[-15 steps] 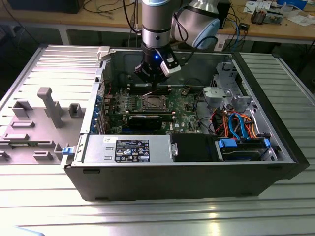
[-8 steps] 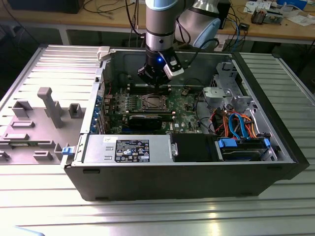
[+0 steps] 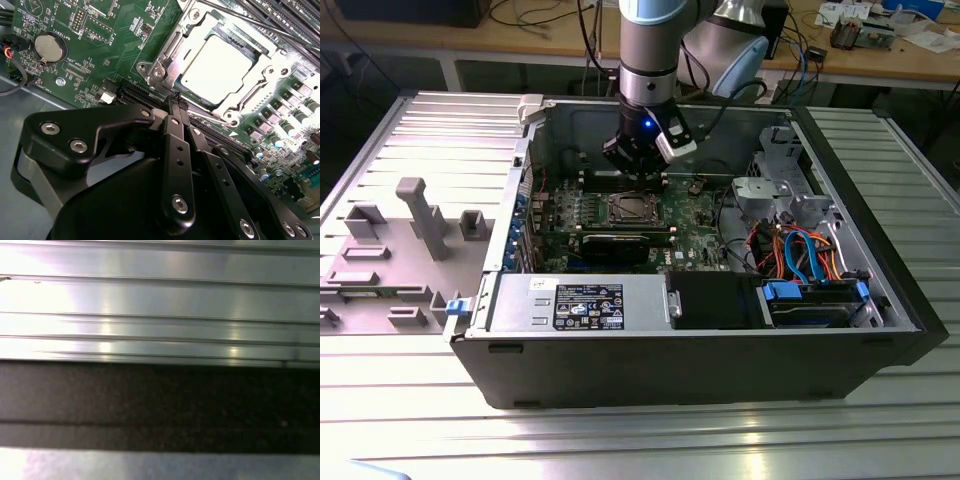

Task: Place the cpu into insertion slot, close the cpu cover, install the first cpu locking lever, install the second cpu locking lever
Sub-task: 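Install the first cpu locking lever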

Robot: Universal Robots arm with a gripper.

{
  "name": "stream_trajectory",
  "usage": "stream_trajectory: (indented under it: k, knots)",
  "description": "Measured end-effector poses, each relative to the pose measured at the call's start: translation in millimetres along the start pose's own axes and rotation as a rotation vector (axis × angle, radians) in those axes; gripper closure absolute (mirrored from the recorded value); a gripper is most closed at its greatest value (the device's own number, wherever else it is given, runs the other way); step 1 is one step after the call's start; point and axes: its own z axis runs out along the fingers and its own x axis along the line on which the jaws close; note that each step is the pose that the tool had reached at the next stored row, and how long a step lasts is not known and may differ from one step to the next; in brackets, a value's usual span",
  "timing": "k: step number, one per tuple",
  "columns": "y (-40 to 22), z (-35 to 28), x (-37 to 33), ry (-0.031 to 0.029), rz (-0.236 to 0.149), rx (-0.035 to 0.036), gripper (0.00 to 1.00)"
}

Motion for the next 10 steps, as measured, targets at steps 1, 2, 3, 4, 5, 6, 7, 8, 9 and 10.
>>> stream_trajectory:
  k: [1, 2, 3, 4, 5, 6, 7, 8, 9, 10]
  knots:
    - [0.0, 0.0, 0.0, -0.0001, 0.0, 0.0, 0.89]
    - [0.0, 0.1, -0.2, 0.0, 0.0, 0.0, 0.89]
    - [0.0, 0.3, -0.5, -0.0001, 0.0, -0.0001, 0.89]
    - [0.0, 0.4, -0.7, -0.0001, 0.0, -0.0001, 0.89]
    - [0.0, 0.7, -1.0, -0.0001, 0.0, -0.0001, 0.89]
    - [-0.1, 0.9, -1.8, -0.0001, 0.0, -0.0001, 0.89]
    - [-0.1, 1.0, -2.7, -0.0002, 0.0, -0.0001, 0.89]
    - [-0.1, 1.3, -3.3, -0.0001, 0.0, -0.0001, 0.89]
    - [-0.2, 1.5, -3.7, -0.0001, 0.0, -0.0001, 0.89]
    - [-0.2, 1.8, -3.8, -0.0001, 0.0, -0.0001, 0.89]
